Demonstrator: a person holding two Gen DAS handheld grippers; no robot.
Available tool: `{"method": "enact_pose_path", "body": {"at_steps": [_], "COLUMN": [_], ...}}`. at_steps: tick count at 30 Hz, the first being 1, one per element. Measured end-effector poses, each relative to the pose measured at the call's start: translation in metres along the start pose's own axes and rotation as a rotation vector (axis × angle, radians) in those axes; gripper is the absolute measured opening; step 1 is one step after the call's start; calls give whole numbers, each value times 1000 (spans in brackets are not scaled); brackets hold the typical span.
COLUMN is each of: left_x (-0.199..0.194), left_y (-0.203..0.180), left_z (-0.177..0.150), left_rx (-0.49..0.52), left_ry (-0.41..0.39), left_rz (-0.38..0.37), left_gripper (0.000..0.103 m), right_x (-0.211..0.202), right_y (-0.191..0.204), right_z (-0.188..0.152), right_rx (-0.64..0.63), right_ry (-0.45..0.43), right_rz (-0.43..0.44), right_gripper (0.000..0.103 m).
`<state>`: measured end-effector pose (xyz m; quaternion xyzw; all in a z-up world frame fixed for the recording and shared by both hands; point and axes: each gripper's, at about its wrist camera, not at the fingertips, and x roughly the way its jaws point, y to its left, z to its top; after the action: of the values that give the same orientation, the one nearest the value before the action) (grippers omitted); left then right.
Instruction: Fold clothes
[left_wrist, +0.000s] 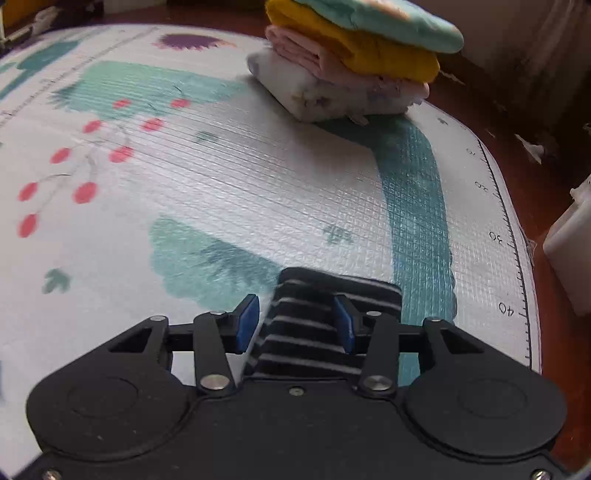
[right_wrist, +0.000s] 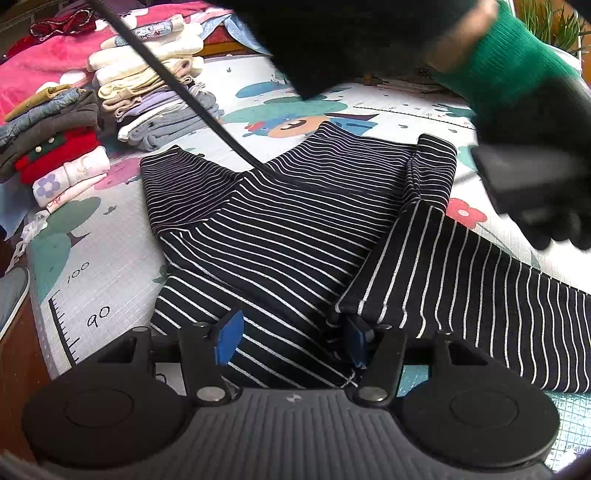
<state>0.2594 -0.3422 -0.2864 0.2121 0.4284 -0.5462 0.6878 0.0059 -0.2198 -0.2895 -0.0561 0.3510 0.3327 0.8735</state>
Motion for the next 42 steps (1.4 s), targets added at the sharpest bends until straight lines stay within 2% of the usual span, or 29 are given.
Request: {"method": "enact_pose_path", "body": {"at_steps": [1,2,3,7,10,13,15,18,21,26,31,36,42], "left_x": [4,7,5,-47,-108,-175,-221,-284,-325,-355,-364,-370,-374], "left_y": [-2,-4,-1,21,32,36,35,29,28,40,44,48,50], "left_z": [2,4,4,-9,-33,-65,-88,-123,-160,-222,-254,-263,-265], "left_rx": [12,25,21,-53,-136,-228,-279,-306,-343,-423,-461,-456,-429], "left_ry": [5,9,6,-168,-343,-501,-604,-741,-836,-876,-862,-878,-880], "left_rz": [6,11,-5,-29,11,76,94,70,69,93,118,73,-2], "left_gripper": [36,7,4,4,4,4,4,4,4,4,4,4,4], "right_x": [1,1,2,2,2,2,4,5,5,4,-3,-9,-2], "right_y": [0,1,1,2,2,4,6,8,10,8,4,2,3], "right_z": [0,0,0,0,-1,-1,-1,-2,-1,0,2,6,13], "right_rx": [0,0,-1,-1,0,-7,-14,-30,-39,-36,-19,-22,-54], "right_ry": [-1,-1,-2,-3,-6,-5,-4,-2,2,6,-4,-44,-69], "right_rz": [1,2,2,0,-2,-4,-6,-8,-11,-6,-14,-36,-5], "right_gripper": [60,60,61,62,63,64,65,67,68,68,68,68,68]}}
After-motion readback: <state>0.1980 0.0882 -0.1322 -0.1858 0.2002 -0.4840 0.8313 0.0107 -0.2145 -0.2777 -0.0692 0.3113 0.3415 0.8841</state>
